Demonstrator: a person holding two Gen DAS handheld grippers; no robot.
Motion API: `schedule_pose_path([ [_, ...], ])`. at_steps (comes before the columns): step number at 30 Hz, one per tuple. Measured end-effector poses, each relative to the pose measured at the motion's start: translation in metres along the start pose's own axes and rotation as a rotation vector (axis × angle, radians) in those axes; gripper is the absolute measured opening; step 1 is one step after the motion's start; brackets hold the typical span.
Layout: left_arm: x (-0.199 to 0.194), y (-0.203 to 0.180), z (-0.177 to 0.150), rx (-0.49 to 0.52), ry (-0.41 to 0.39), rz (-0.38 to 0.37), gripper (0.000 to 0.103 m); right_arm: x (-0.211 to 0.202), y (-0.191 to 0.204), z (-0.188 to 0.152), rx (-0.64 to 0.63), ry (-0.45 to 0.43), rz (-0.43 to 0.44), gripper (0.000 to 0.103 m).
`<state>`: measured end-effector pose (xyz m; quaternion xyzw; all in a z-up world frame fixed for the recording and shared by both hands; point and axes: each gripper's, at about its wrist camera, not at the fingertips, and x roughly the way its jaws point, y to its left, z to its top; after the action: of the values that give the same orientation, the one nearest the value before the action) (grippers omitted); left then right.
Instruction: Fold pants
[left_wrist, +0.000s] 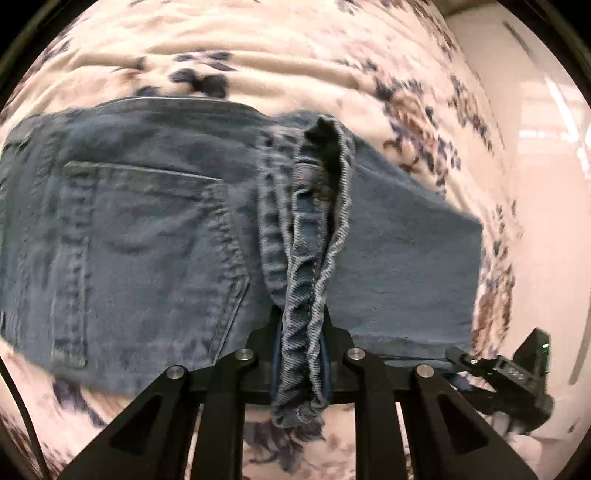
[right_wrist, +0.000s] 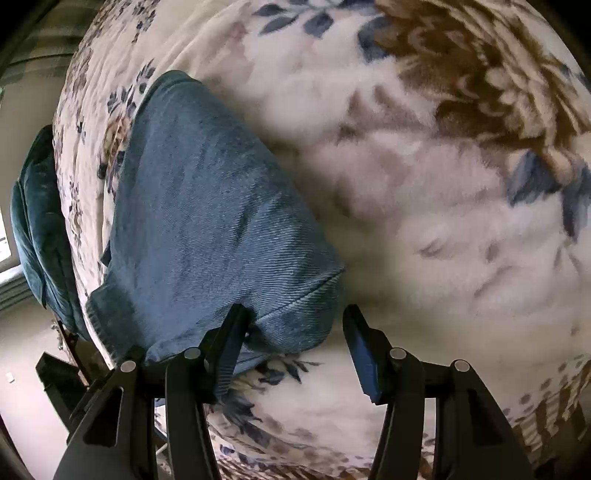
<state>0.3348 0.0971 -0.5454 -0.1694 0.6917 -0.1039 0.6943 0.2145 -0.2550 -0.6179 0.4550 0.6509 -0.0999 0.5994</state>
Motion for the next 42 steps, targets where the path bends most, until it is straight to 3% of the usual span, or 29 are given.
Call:
schedule_pose_path([
  [3, -0.014, 0.017, -0.009, -0.102, 0.009, -0.059, 0.014, -0.003, 0.0, -0.001, -0.004, 0.001, 0.002, 0.057],
  [6, 0.008, 0.027, -0.011, -0.113, 0.036, 0.0, 0.015, -0.003, 0.0, 0.0, -0.017, 0.015, -0.011, 0.057],
  [8, 0.034, 0.031, -0.006, -0.122, 0.085, 0.032, 0.021, -0.001, -0.001, 0.0, -0.028, 0.029, -0.035, 0.063],
  [10, 0.041, 0.041, -0.003, -0.147, 0.111, 0.008, 0.023, -0.001, 0.0, 0.0, -0.04, 0.034, -0.077, 0.067],
  [13, 0.025, 0.046, 0.001, -0.185, 0.118, -0.008, 0.035, -0.004, 0.003, 0.0, -0.061, 0.028, -0.108, 0.069],
  [15, 0.002, 0.044, 0.0, -0.166, 0.053, 0.054, 0.061, -0.008, 0.005, 0.001, -0.07, 0.023, -0.113, 0.069],
  [18, -0.018, 0.044, 0.006, -0.155, -0.026, 0.046, 0.068, -0.019, 0.01, -0.001, -0.09, -0.001, -0.151, 0.069],
  [21, -0.007, 0.037, 0.031, -0.136, -0.049, 0.03, 0.068, -0.038, 0.023, -0.003, -0.135, -0.072, -0.202, 0.069],
  [25, 0.04, 0.019, 0.067, -0.019, 0.01, 0.028, 0.068, -0.05, 0.037, 0.003, -0.174, -0.131, -0.231, 0.069],
  [26, 0.043, 0.015, 0.068, 0.018, 0.009, 0.063, 0.065, -0.051, 0.04, 0.006, -0.177, -0.136, -0.234, 0.069],
  [28, 0.041, 0.006, 0.065, 0.102, -0.015, 0.126, 0.052, -0.05, 0.045, 0.013, -0.168, -0.144, -0.228, 0.069],
  [29, 0.038, -0.001, 0.064, 0.151, -0.036, 0.131, 0.025, -0.049, 0.047, 0.017, -0.164, -0.148, -0.225, 0.069],
  [30, 0.035, -0.004, 0.063, 0.166, -0.043, 0.116, 0.021, -0.047, 0.049, 0.021, -0.163, -0.153, -0.228, 0.069],
  [33, 0.022, -0.011, 0.061, 0.206, -0.113, 0.147, 0.021, -0.042, 0.054, 0.028, -0.17, -0.165, -0.235, 0.069],
  [37, 0.031, -0.001, 0.075, 0.17, -0.088, 0.137, 0.023, -0.029, 0.065, 0.032, -0.202, -0.161, -0.274, 0.069],
  [40, 0.024, 0.004, 0.074, 0.137, -0.084, 0.129, 0.037, -0.021, 0.067, 0.03, -0.212, -0.141, -0.286, 0.069],
  [42, -0.002, 0.015, 0.06, 0.1, -0.144, 0.119, 0.05, -0.019, 0.067, 0.027, -0.218, -0.131, -0.28, 0.07],
])
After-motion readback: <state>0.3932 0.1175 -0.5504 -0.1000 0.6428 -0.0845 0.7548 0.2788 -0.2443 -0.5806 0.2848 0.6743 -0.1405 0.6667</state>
